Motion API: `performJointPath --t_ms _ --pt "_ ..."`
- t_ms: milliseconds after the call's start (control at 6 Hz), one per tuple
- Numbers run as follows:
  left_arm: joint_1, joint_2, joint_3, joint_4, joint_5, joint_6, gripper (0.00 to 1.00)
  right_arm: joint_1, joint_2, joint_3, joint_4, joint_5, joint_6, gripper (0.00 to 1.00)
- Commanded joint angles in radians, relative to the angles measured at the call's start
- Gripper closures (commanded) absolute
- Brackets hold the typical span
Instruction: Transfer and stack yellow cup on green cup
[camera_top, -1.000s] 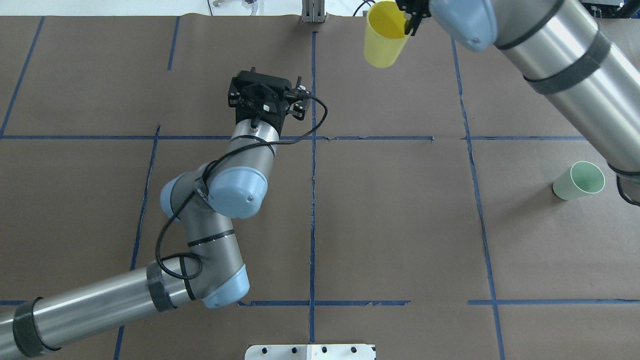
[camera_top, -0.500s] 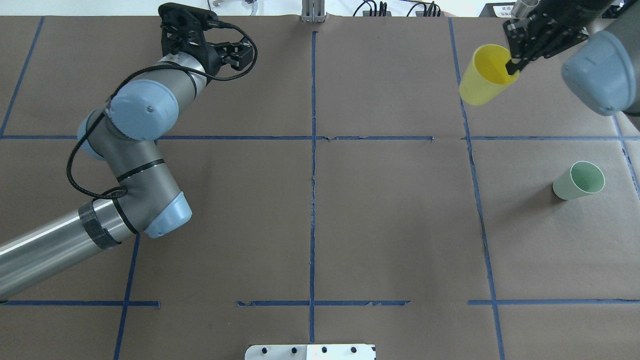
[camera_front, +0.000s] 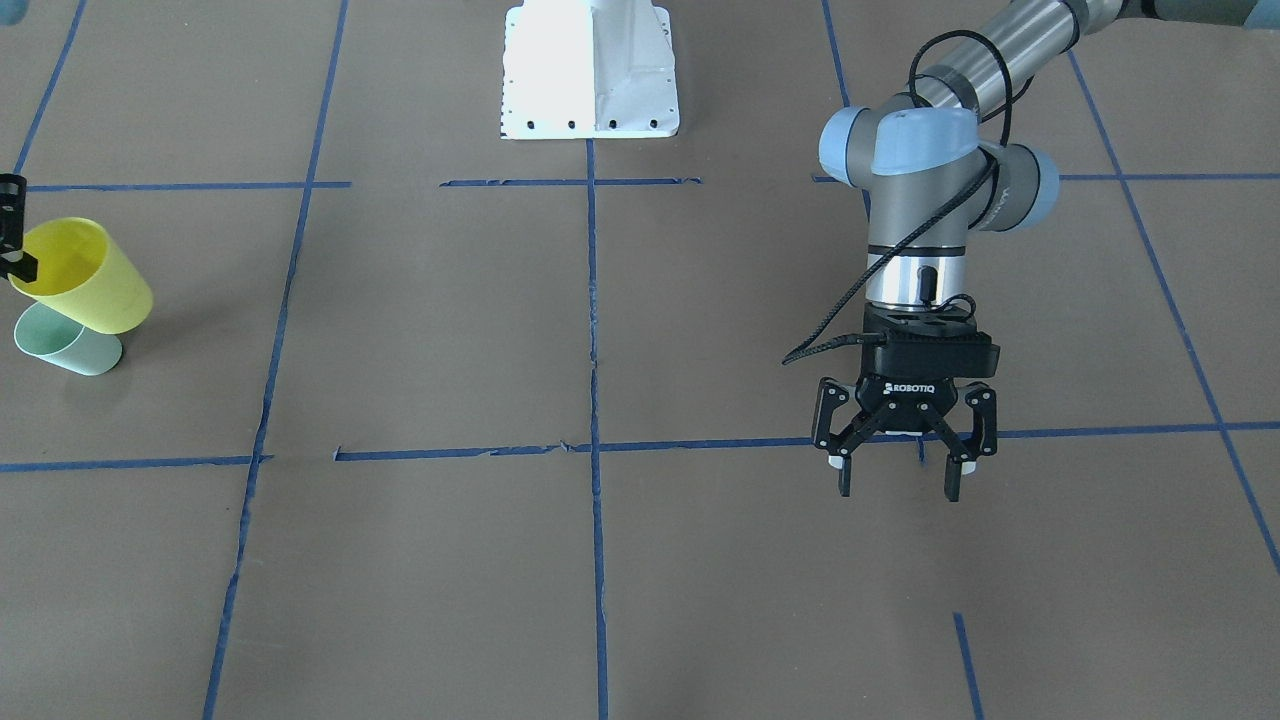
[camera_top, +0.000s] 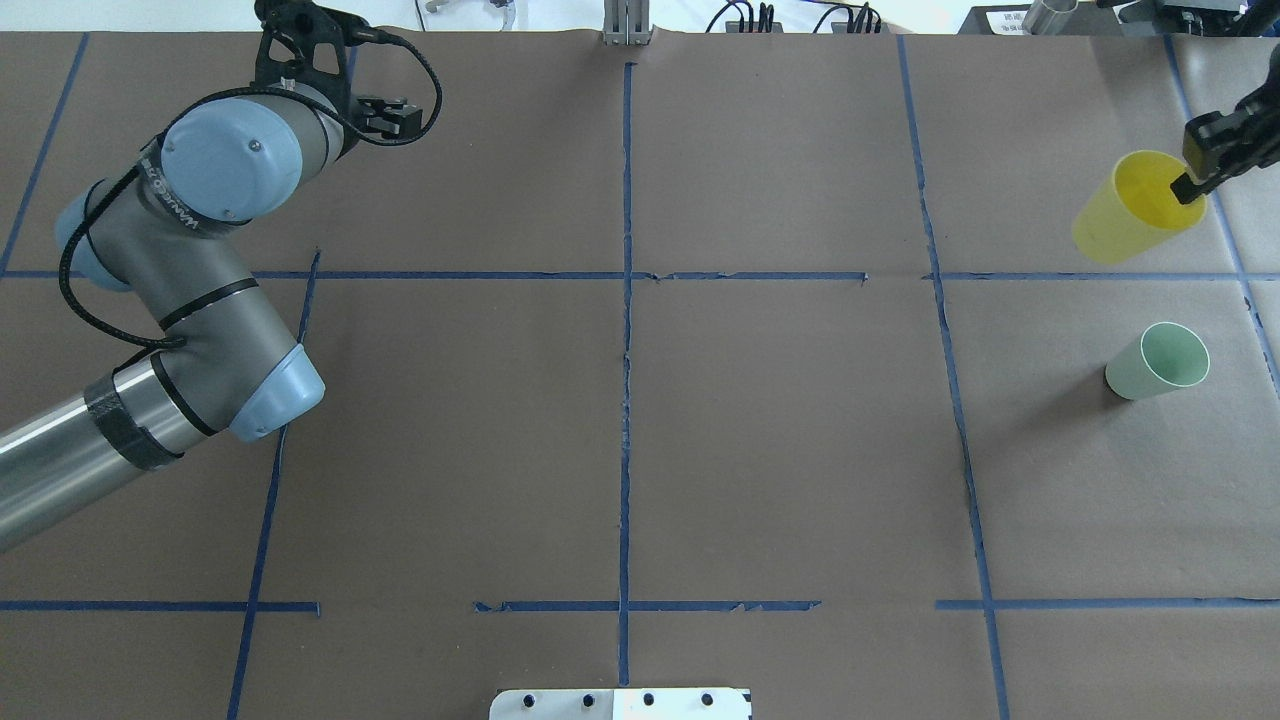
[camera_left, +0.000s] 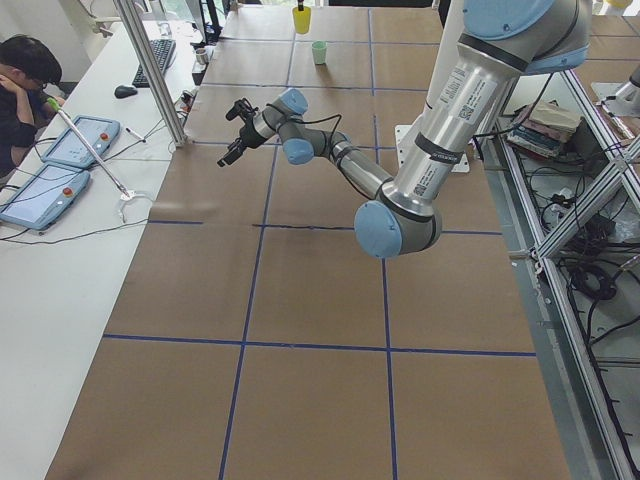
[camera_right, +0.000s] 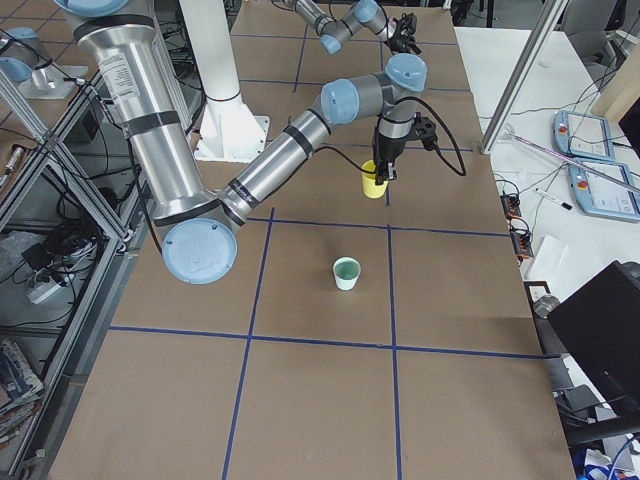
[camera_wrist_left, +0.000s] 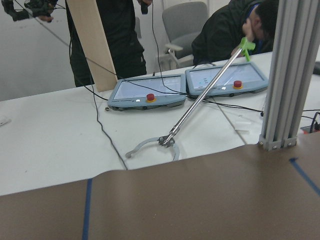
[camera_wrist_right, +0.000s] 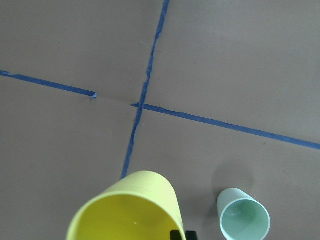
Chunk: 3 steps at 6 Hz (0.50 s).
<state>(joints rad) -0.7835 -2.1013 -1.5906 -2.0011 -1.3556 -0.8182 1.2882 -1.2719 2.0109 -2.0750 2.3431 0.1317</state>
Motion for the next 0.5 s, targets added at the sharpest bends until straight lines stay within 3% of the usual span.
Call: performJointPath --t_ms 0,167,333 --pt "-0.107 0.065 -0.087 0.140 -0.396 0.049 0.00 0.048 -0.111 -0.007 0.006 0.001 -0.145 1.00" --pt "-0.187 0.187 -0.135 0.134 -0.615 0.042 0.00 0.048 -0.141 -0.009 0.006 0.004 -0.144 1.00" --pt "-0.194 0.204 -0.146 0.130 -0.629 0.040 0.00 0.048 -0.188 -0.015 0.069 0.007 -0.136 1.00"
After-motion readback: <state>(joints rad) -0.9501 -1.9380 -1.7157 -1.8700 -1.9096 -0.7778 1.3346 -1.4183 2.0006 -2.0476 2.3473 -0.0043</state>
